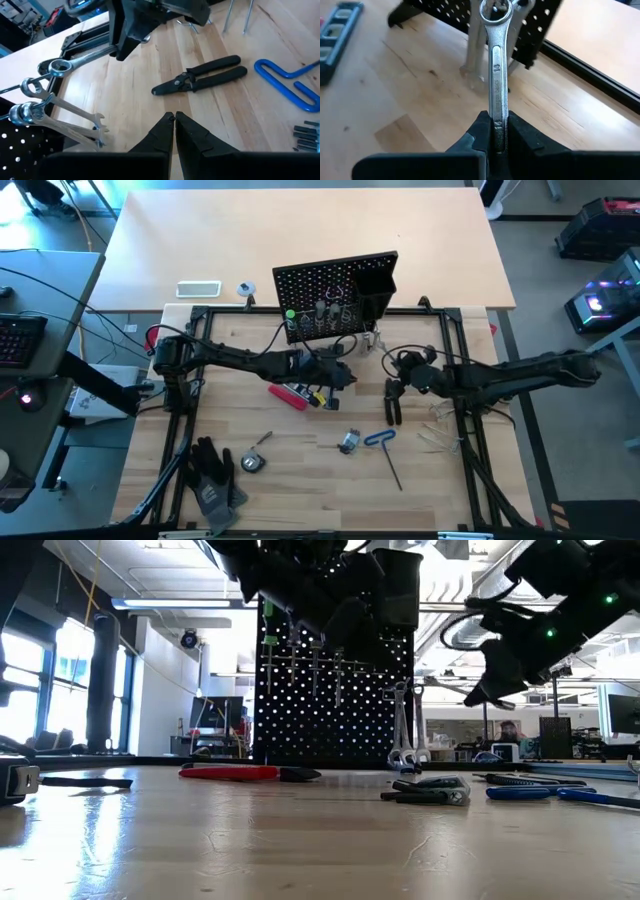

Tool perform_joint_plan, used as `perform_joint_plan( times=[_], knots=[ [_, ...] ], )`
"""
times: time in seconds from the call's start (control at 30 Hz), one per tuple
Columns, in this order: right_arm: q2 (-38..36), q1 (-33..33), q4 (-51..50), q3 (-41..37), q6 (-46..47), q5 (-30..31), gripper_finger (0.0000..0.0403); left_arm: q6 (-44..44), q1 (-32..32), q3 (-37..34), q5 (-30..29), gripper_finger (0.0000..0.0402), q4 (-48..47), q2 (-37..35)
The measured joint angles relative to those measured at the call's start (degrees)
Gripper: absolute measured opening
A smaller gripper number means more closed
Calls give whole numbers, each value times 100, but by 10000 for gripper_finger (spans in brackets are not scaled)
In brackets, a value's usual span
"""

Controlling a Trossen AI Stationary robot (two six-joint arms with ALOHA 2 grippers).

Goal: Hang tools onto peg board
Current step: Hang the wrench onto the pegboard

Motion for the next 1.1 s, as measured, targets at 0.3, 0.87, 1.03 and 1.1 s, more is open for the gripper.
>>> perform_joint_plan(
  times=[0.3, 0.87, 1.03, 1.1],
  knots=[
    [2, -241, 971, -452, -423, 22, 29, -14, -72, 0, -5, 12, -3, 0],
    [3, -1409, 2141, -695, -1436, -575, 32, -171, -154, -2, -18, 12, 40, 0],
    [4, -1723, 2391, -695, -1605, -954, 28, -171, -262, -2, -15, 12, 137, 0],
    [4, -1830, 2406, -695, -1597, -1140, 31, -173, -300, -2, -13, 12, 141, 0]
  ],
)
